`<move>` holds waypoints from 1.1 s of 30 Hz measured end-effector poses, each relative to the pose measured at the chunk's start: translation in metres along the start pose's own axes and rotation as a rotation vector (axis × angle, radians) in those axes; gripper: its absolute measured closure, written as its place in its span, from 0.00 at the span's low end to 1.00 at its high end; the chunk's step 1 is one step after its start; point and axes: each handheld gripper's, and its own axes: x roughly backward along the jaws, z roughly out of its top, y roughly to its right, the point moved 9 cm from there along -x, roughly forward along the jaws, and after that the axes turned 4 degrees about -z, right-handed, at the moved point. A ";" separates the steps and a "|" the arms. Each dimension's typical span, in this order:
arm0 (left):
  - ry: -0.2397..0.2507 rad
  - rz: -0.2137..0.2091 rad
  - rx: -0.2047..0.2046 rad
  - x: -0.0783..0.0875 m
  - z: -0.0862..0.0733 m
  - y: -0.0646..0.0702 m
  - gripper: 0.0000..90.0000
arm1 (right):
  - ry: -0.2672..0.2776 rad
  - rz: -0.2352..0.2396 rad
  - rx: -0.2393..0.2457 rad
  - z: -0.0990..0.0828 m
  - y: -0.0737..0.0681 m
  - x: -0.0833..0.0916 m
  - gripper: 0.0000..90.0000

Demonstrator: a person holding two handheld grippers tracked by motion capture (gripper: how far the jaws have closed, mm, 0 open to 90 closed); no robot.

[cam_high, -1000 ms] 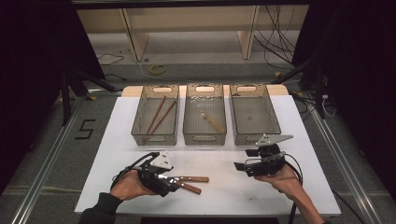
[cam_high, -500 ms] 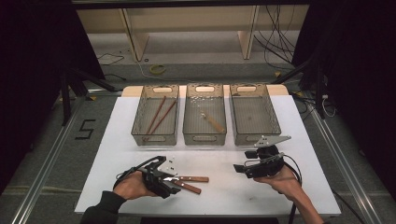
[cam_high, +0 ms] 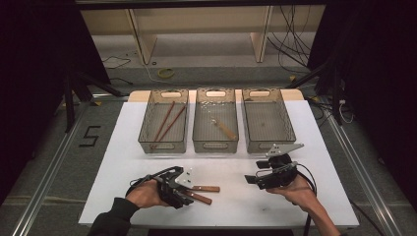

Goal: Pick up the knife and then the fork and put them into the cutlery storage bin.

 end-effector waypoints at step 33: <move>-0.174 -0.039 -0.087 -0.001 -0.007 -0.003 0.82 | 0.003 0.008 -0.004 0.001 0.000 0.002 0.31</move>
